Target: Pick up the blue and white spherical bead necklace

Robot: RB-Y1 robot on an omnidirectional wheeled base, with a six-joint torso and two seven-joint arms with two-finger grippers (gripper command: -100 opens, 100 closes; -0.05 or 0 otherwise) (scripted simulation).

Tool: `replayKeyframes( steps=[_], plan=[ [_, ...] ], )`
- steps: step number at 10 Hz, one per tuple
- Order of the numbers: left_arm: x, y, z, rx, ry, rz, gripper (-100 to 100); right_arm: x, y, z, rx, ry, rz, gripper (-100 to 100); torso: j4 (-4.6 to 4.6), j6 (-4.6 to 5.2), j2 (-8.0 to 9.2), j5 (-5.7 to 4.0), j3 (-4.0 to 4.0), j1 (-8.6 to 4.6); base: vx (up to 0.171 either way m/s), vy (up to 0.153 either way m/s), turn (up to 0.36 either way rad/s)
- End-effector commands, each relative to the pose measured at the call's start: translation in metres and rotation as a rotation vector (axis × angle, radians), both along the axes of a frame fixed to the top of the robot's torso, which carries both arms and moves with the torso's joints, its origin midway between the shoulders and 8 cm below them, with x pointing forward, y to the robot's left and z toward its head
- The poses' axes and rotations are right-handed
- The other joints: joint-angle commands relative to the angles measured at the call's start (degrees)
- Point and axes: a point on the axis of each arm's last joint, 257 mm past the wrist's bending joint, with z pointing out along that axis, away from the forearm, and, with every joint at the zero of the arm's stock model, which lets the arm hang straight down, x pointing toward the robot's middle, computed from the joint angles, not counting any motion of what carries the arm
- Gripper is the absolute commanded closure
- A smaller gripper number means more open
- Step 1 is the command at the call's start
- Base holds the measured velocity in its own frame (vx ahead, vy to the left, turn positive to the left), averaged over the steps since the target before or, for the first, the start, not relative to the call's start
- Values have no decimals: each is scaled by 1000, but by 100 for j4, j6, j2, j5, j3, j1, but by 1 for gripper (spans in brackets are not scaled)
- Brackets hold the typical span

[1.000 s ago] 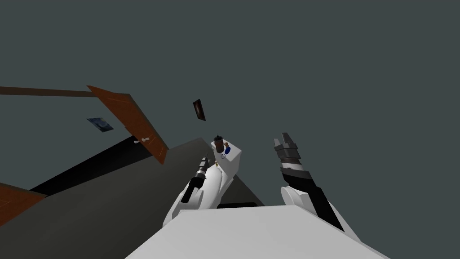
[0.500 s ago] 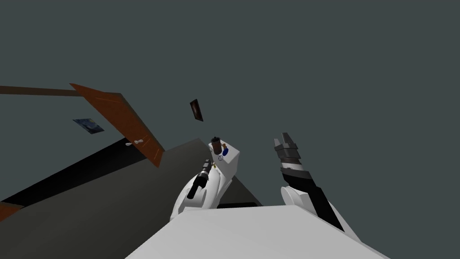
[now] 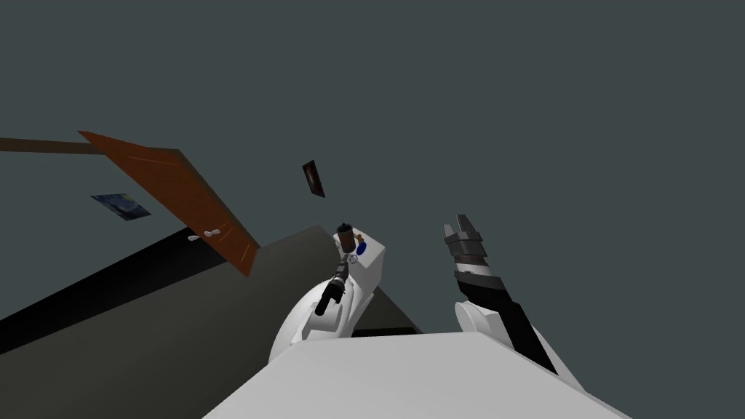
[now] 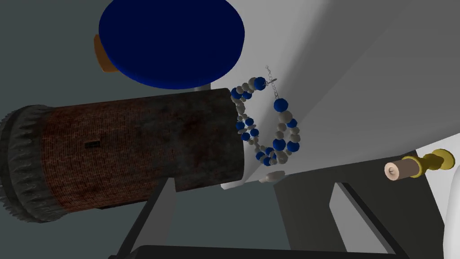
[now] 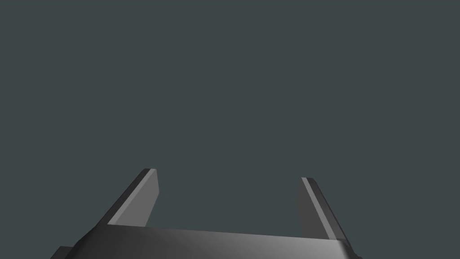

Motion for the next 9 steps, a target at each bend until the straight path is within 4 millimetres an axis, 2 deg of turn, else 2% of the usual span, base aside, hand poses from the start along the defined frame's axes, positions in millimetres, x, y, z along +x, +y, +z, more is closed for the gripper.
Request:
replayKeyframes(
  steps=[1,2,3,4,5,8,9],
  plan=[
    [0,-17,-13,-33,42,-2,-100,0,0,0,0,0,0,0,0,0,0,0,0,0,33,-24,-44],
    [1,-27,-16,-55,52,-2,-100,0,0,0,0,0,0,0,1,1,3,0,2,-1,24,-21,-34],
    [1,-22,-12,-41,42,-2,-100,0,0,0,0,0,0,0,2,0,7,0,4,-1,10,-10,-5],
    [1,-23,-13,-43,45,-2,0,0,0,0,0,0,0,0,3,-1,13,0,7,6,0,0,0],
    [9,-12,-15,-43,45,9,-100,0,0,0,0,0,0,0,4,-1,17,1,10,9,-7,-23,-80],
    [25,11,-17,-45,44,33,-100,0,0,0,0,0,0,0,5,0,23,-1,13,-4,-16,-43,-91],
    [22,6,-17,-43,44,28,-100,0,0,0,0,0,0,0,5,0,23,-2,13,-5,-5,-18,-11]
  ],
)
